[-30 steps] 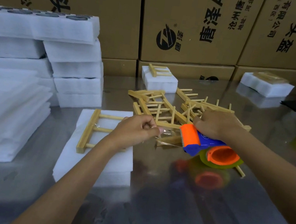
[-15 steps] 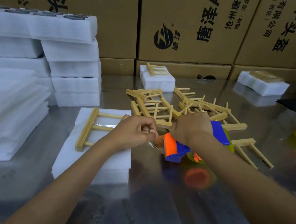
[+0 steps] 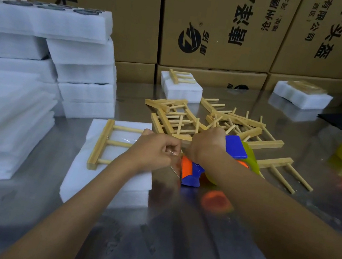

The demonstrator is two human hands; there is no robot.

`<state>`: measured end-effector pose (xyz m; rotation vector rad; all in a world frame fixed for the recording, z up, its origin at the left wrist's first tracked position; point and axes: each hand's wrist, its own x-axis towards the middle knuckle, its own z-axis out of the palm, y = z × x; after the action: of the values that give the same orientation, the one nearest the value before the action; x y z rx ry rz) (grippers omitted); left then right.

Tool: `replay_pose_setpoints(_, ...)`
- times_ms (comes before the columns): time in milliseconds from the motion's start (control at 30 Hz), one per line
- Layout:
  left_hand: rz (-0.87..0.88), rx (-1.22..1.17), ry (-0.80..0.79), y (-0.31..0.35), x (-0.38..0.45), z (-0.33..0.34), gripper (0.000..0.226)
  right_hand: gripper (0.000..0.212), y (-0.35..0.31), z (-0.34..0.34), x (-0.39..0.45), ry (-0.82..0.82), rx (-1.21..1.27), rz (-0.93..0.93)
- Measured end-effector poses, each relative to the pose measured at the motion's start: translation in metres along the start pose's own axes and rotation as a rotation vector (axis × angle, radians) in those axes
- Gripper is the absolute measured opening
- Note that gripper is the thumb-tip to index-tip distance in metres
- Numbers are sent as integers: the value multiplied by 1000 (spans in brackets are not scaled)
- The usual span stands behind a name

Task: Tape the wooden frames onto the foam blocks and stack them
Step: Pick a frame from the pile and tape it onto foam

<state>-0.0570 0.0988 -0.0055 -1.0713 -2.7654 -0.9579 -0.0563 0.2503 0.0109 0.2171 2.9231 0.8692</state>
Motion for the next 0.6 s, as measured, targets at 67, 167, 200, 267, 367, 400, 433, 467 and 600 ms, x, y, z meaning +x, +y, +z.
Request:
replay_pose_setpoints(67, -18, -144, 14, 0, 0, -2, 17, 30, -2, -2, 3, -48, -4, 2)
replay_pose_setpoints(167, -51, -410, 62, -1, 1, -7, 17, 33, -3, -1, 5, -68, 2, 9)
replay_pose_setpoints(200, -55, -425, 69, -1, 1, -8, 17, 33, -3, 0, 5, -64, -4, 9)
replay_pose_setpoints(267, -65, -451, 84, 1, 1, -8, 19, 31, -3, -1, 3, -60, -2, 13)
replay_pose_setpoints(367, -98, -531, 114, 3, 1, -10, 19, 23, -1, -2, -5, -8, 42, 29)
replay_pose_setpoints(400, -106, -541, 115, 4, 1, -11, 19, 24, 1, -1, -10, 33, 63, 40)
replay_pose_setpoints(433, -113, -551, 114, 4, 2, -11, 18, 26, 2, 0, -19, 76, 85, 52)
replay_pose_setpoints(467, -119, -562, 114, 4, 2, -12, 16, 28, 5, 0, -28, 127, 113, 64)
replay_pose_setpoints(600, -147, -582, 122, 3, 2, -12, 13, 43, 22, 11, -69, 180, 81, 37)
